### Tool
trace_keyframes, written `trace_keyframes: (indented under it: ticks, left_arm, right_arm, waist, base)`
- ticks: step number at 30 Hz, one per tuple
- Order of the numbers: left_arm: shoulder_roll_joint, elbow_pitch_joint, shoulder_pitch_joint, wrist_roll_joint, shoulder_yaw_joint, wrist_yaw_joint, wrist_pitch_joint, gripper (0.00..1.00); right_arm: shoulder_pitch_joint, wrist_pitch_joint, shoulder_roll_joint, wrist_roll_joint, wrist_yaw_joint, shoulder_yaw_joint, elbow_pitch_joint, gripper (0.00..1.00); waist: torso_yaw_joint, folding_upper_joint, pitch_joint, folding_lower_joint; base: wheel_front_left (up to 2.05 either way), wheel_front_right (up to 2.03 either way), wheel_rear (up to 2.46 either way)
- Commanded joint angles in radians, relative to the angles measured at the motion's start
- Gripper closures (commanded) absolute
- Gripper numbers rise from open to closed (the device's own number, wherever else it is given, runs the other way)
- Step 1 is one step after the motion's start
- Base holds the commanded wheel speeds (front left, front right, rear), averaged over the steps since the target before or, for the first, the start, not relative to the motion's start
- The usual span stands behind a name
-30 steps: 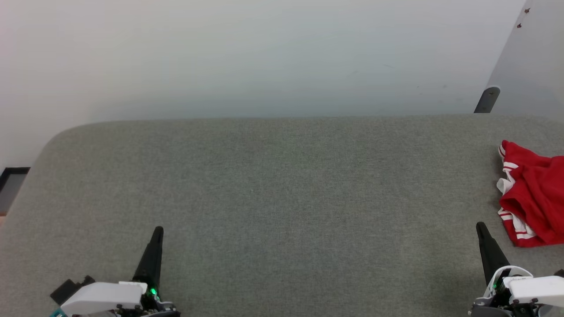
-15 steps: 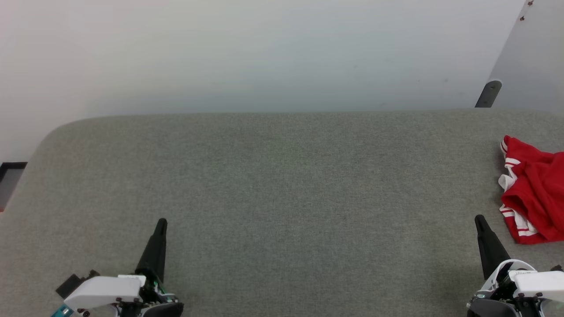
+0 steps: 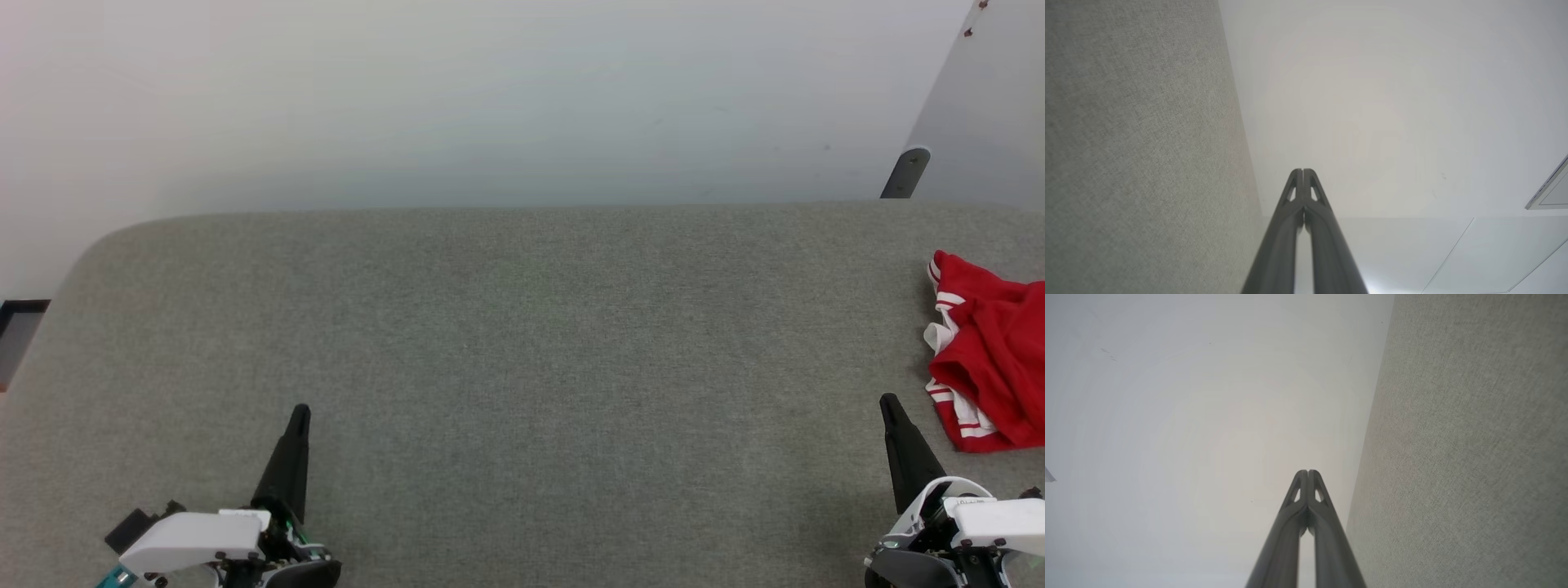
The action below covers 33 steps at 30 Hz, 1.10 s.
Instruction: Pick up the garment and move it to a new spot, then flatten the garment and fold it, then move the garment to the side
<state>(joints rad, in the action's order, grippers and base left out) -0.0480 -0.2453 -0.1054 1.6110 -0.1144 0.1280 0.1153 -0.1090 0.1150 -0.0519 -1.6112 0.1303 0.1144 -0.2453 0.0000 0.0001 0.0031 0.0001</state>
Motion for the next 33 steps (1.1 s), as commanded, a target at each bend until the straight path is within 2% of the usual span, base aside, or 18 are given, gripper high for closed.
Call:
trace_keyframes:
  ticks: [1,33]
  left_arm:
    - [0.000,-0.001,-0.011,0.002,-0.002,0.005,0.002,1.00]
    - [0.000,-0.001,-0.010,0.003,-0.001,0.005,0.002,1.00]
  right_arm:
    - [-0.003,0.002,0.004,-0.003,0.001,0.000,0.000,1.00]
    - [-0.003,0.002,0.004,-0.003,0.001,0.000,0.000,1.00]
  waist:
    - [0.000,-0.0001,0.000,-0.0001]
    - [0.000,-0.0001,0.000,-0.0001]
  base:
    - [0.00,0.00,0.00]
    - [0.00,0.00,0.00]
